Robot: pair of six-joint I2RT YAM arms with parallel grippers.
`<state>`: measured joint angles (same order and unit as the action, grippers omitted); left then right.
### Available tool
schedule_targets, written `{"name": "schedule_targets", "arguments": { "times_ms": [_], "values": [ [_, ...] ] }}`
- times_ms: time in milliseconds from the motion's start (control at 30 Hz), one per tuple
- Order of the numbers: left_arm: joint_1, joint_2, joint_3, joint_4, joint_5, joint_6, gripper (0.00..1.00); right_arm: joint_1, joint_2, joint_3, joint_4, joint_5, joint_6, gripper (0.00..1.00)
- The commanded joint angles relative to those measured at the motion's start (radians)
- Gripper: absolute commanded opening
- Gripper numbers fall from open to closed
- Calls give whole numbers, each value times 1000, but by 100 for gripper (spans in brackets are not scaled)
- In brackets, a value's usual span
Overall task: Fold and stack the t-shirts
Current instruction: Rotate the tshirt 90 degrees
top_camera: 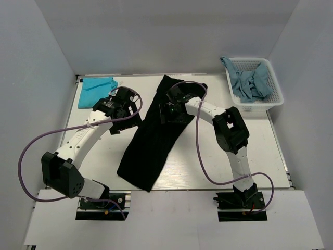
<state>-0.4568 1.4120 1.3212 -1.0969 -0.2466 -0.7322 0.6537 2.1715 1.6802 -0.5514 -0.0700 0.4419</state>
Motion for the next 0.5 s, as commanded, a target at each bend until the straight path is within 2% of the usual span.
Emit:
{"name": "schedule_targets", "arguments": {
  "times_ms": [0, 100, 233, 300, 333, 467],
  "values": [
    [24, -48, 1, 28, 21, 17, 100, -64, 80, 3, -73, 65, 4, 90],
    [46, -48, -8, 48, 65, 45, 100, -138, 108, -4, -73, 97, -9, 90],
    [64, -48, -59, 101, 173, 97, 100, -242, 166, 76, -110, 118, -89, 90],
    [64, -48, -94, 115, 230, 125, 100, -307, 215, 189, -145, 101, -111, 90],
    [64, -48, -105, 143, 246, 140, 100, -327, 229, 255, -148, 79, -182, 90],
    [64, -10, -161, 187, 361, 177, 100, -368, 281, 482, -189, 85, -282, 90]
  ]
}}
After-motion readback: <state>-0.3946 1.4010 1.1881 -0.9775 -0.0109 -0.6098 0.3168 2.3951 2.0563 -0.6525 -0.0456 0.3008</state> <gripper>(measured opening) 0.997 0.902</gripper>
